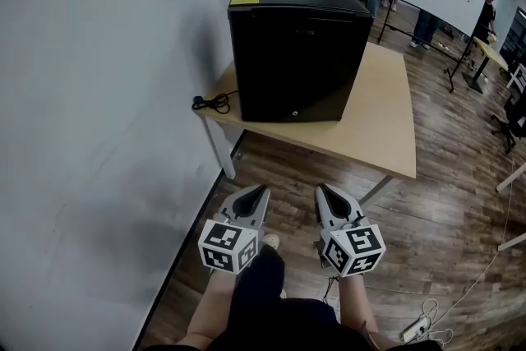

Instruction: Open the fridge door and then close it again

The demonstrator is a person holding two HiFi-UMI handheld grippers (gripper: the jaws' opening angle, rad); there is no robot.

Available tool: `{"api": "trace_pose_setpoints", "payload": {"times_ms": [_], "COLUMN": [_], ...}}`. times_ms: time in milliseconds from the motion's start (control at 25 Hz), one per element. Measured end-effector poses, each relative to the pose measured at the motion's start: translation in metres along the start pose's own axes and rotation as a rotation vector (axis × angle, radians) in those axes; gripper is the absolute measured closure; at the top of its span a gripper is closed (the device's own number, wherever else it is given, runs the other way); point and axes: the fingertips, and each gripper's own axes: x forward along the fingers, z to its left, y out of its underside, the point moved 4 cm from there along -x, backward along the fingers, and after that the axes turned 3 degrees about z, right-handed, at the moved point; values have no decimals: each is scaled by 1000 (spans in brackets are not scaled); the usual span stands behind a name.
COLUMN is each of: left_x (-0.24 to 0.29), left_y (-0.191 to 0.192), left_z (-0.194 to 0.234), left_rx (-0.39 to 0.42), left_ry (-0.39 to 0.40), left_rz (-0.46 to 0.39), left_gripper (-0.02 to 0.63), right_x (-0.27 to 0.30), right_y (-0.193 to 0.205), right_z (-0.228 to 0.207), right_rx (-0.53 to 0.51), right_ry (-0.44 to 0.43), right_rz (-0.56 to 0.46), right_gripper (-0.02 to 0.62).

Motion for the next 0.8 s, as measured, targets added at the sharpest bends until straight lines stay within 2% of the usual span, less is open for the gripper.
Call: {"api": "trace_pose_setpoints", "payload": {"times_ms": [800], "left_x": [114], "left_y": [-64], "left_z": [86], "left_rx": [4], "left_ry": [12], "left_rz": [-53], "left_gripper": [594], "right_x": [136], "right_y": [-65], "right_z": [-48], "right_rx": [-133], "right_ry": [-71], "right_rz": [3], "right_gripper": [605]}}
